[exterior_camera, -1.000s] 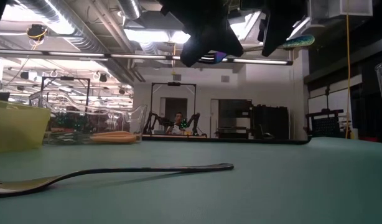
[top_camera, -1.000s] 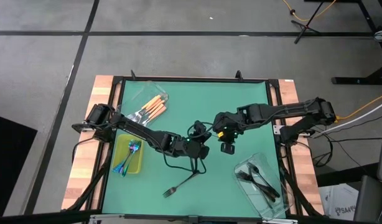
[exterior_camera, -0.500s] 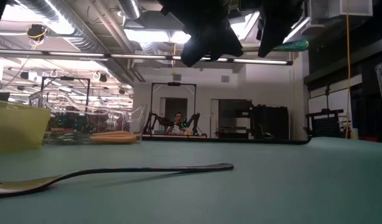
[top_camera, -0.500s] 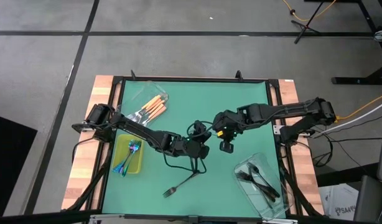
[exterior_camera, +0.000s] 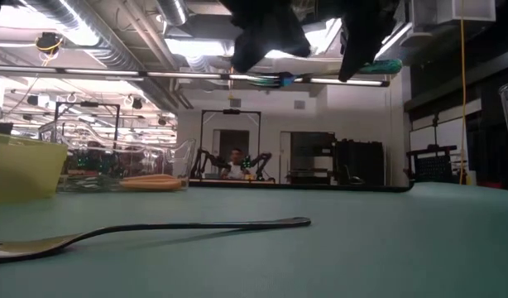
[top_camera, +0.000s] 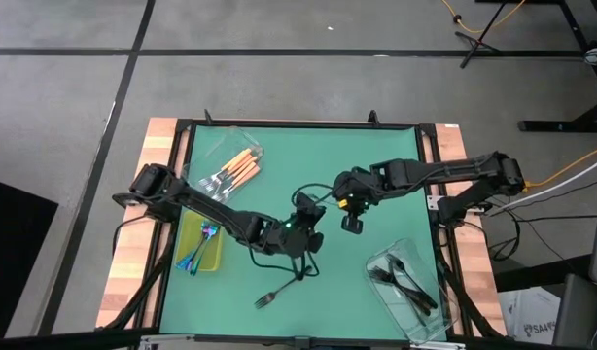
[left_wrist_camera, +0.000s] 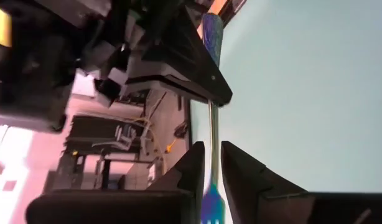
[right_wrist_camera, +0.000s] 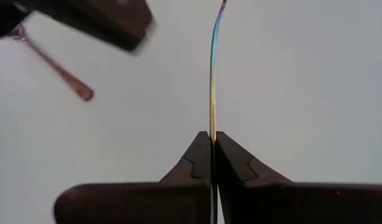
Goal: Sort silverware by color (type)
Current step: Put the blue fork in the yellow bin
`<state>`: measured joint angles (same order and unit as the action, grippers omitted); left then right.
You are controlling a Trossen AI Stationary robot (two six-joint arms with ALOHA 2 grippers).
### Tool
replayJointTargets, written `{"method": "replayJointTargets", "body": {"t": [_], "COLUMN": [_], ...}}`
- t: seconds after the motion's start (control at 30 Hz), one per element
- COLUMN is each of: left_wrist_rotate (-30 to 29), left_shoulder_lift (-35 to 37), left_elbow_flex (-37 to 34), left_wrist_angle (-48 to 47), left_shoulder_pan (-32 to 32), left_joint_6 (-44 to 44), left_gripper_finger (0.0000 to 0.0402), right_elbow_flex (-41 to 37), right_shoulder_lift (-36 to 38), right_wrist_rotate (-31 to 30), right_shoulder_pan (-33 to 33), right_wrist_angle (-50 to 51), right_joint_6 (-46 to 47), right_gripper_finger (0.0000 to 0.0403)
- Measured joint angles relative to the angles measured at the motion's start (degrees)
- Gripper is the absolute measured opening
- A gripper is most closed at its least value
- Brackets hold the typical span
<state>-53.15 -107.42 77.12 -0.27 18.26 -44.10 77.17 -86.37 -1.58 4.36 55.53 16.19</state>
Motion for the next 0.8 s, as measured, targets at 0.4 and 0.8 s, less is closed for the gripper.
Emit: {"method": "replayJointTargets", "body": {"t": [0.4, 0.8], "left_wrist_rotate": [0.58, 9.24], "left_shoulder_lift": [8.64, 22.85], "left_elbow_flex": [0.07, -6.61], "left_wrist_angle": [-19.61, -42.39], "left_shoulder_pan": [1.60, 0.13], "left_joint_6": [14.14, 47.41], "left_gripper_finger": [0.0047, 0.0047], "right_elbow_flex": [0.09, -5.03], "right_shoulder_lift": [7.89, 28.11], "right_wrist_rotate": [-1.30, -11.85], "right_shoulder_pan": [-6.11, -6.21], "right_wrist_angle": [1.33, -3.13], "right_joint_6": [-1.90, -3.08], "right_gripper_finger": [0.0000, 0.0000]}}
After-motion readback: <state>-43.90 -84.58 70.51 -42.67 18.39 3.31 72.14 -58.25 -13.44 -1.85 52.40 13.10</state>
